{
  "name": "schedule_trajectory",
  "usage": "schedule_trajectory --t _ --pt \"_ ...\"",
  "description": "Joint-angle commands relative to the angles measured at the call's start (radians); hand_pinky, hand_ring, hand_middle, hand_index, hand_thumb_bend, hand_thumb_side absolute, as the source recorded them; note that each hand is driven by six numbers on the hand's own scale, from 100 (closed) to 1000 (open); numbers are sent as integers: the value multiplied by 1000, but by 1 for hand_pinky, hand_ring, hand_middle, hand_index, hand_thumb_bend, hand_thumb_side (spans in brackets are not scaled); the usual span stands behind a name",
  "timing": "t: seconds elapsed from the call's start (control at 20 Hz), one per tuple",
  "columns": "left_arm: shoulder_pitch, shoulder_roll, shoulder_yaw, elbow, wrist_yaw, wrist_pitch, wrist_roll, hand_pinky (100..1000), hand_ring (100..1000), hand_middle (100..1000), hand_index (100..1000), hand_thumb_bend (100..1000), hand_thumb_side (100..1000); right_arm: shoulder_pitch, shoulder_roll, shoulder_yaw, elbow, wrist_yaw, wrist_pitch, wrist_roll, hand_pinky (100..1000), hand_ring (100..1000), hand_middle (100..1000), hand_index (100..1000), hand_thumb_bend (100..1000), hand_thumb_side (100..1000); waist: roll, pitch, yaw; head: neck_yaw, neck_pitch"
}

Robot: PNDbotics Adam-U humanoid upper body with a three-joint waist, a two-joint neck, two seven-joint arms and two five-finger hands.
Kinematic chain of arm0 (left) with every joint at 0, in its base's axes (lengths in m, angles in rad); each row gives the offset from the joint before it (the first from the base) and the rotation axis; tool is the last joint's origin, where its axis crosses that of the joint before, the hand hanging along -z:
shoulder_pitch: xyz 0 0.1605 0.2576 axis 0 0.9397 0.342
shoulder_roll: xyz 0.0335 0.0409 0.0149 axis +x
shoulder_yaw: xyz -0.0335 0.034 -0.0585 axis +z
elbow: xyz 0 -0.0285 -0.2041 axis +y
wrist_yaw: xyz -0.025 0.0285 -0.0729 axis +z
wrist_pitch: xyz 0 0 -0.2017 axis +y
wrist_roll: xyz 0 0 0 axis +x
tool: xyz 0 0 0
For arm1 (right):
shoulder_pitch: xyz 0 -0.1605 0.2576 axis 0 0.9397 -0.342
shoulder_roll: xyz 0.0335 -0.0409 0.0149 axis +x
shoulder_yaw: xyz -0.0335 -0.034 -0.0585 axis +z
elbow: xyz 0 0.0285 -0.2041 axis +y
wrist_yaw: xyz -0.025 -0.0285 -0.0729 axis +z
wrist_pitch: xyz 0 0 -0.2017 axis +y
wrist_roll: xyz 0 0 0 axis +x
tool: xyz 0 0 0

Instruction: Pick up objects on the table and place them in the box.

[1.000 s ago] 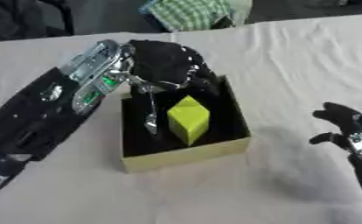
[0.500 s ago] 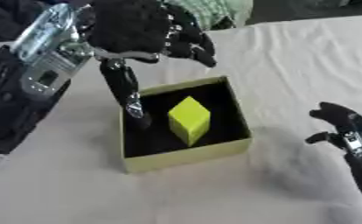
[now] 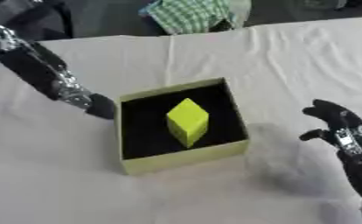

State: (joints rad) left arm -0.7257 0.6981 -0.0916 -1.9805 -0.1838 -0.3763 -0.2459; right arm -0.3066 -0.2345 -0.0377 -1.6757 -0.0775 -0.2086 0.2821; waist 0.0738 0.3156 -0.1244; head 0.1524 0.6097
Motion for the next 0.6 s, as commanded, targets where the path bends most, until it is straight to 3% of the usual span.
schedule_trajectory --t 0.05,0.25,0.6 --pt "65 29 74 -19 144 2 81 801 679 665 835 666 382 -5 -23 -12 -13 -3 -1 -7 583 893 736 871 100 776 -4 -23 5 -13 -15" --pt "202 -20 128 -20 260 14 132 798 667 652 830 605 414 -4 -25 -17 -14 -6 -2 -12 584 893 736 871 100 770 -8 -28 17 -28 -20" --pt "329 -152 143 -20 292 84 153 791 644 628 820 515 481 -3 -22 -18 -14 -12 -1 -12 584 893 736 871 100 766 -16 -38 39 -31 5"
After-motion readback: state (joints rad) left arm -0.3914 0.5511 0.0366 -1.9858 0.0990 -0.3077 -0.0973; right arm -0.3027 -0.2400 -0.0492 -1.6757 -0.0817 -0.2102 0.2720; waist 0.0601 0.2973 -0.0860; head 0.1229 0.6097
